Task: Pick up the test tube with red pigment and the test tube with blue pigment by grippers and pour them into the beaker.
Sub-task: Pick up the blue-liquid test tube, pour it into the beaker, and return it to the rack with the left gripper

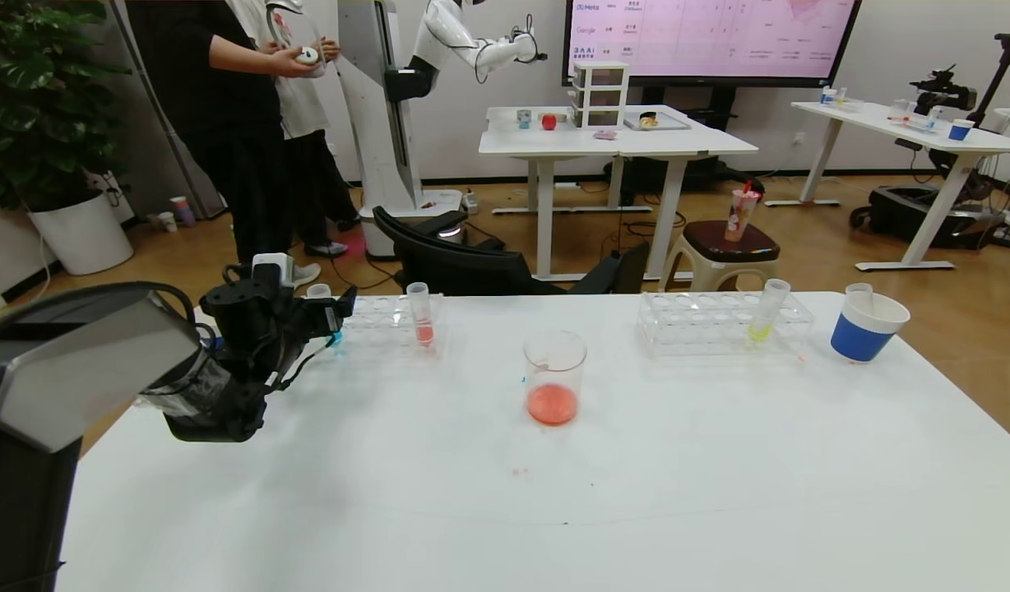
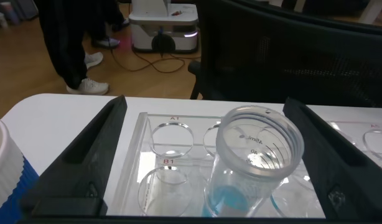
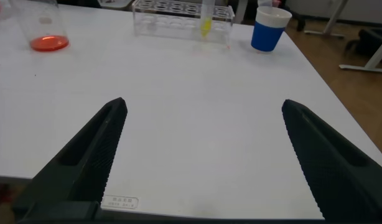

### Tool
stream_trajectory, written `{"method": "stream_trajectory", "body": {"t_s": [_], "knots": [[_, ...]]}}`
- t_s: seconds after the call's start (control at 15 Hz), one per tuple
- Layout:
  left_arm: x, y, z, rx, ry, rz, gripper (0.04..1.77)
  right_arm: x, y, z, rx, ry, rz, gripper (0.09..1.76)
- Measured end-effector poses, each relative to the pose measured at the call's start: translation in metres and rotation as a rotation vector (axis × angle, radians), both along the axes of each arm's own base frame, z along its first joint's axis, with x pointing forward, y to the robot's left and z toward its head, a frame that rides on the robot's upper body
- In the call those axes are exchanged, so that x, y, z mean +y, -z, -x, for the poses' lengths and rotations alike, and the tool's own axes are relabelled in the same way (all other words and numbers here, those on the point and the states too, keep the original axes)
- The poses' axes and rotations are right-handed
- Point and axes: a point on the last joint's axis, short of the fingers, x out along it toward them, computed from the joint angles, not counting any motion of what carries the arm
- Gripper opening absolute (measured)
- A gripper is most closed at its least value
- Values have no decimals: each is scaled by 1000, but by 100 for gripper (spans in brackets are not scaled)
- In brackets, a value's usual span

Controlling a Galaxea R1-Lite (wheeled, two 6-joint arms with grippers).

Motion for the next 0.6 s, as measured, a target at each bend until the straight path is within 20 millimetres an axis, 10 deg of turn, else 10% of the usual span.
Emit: {"method": "stream_trajectory", "body": {"t_s": [0.13, 0.33, 0.6], "knots": [[-1, 2, -1, -1, 2, 0, 155, 0, 0, 0, 0, 0, 0, 174], [-3, 2, -2, -3, 8, 0, 47, 0, 0, 0, -1, 0, 0, 174], [-2, -1, -1, -7, 5, 0, 53, 0, 0, 0, 0, 0, 0, 174]]}}
